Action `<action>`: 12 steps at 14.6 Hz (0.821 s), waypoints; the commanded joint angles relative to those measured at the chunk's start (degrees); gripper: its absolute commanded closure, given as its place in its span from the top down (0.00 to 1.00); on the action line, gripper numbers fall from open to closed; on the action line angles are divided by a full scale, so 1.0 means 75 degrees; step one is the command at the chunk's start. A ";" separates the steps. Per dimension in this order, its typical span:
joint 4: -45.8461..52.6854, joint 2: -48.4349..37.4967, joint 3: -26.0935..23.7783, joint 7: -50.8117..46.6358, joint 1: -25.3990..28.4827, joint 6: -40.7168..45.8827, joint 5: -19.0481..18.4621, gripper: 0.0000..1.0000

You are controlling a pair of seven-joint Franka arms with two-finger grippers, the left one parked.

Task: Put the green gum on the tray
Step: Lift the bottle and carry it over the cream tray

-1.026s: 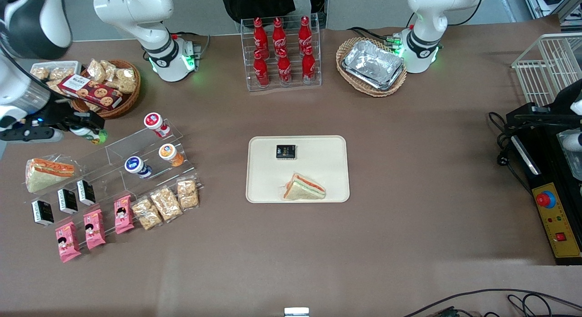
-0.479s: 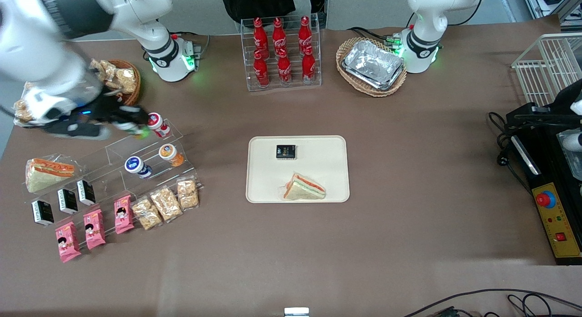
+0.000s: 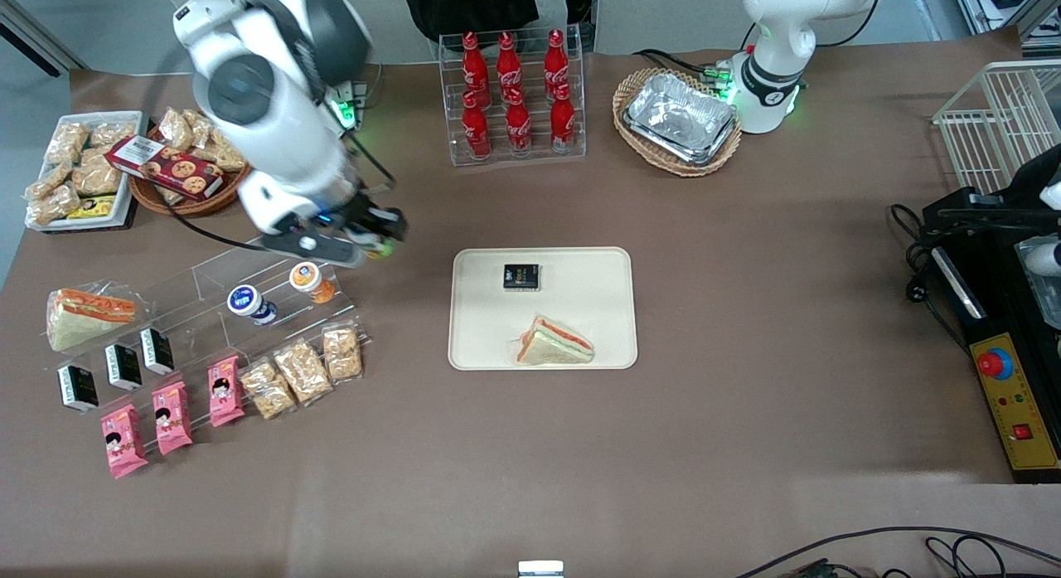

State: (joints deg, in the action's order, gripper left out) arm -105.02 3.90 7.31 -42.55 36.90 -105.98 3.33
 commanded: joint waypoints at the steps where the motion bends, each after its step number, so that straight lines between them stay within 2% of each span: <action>1: -0.1054 0.0275 0.0104 -0.0653 0.0504 -0.1696 0.0177 0.39; 8: -0.1396 0.1856 0.0080 -0.1077 0.1067 -0.3984 0.0341 0.39; 12: -0.1384 0.2631 0.0080 -0.1100 0.1325 -0.4712 0.0377 0.40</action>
State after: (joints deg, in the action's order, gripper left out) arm -115.99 19.97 7.33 -50.47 45.14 -137.84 4.58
